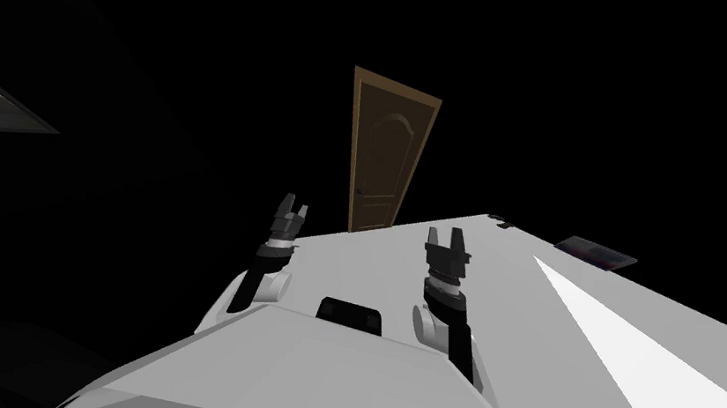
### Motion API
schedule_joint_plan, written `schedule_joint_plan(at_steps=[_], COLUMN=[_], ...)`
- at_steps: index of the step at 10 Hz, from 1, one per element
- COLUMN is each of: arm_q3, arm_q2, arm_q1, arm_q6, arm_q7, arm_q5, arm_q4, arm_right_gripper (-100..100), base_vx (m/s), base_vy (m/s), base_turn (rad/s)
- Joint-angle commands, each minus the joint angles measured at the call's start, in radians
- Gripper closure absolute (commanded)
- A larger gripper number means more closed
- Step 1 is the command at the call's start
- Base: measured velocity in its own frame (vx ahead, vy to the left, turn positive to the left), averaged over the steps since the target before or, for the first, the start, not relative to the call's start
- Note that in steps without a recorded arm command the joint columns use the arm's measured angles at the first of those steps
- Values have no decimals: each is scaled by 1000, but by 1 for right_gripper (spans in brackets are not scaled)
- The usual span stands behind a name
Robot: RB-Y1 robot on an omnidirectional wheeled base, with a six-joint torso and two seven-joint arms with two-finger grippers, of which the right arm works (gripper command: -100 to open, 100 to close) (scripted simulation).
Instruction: Pull the door open
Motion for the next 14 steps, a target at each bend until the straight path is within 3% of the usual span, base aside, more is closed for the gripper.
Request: schedule_joint_plan(at_steps=[1,7,11,12,14], arm_q3=[-4,-19,-33,-33,-40], arm_q2=[-7,-27,-47,-47,-56], arm_q1=[-13,-58,-103,-103,-125], arm_q6=[-1,-6,-11,-11,-13], arm_q7=[2,10,18,18,22], arm_q5=[-4,-18,-32,-32,-38], arm_q4=[32,137,245,245,296], arm_right_gripper=[-100,-100,-100,-100,-100], base_vx=[39,79,101,63,61], base_vy=[0,15,5,9,10], base_turn=[98,82,123,26,92])
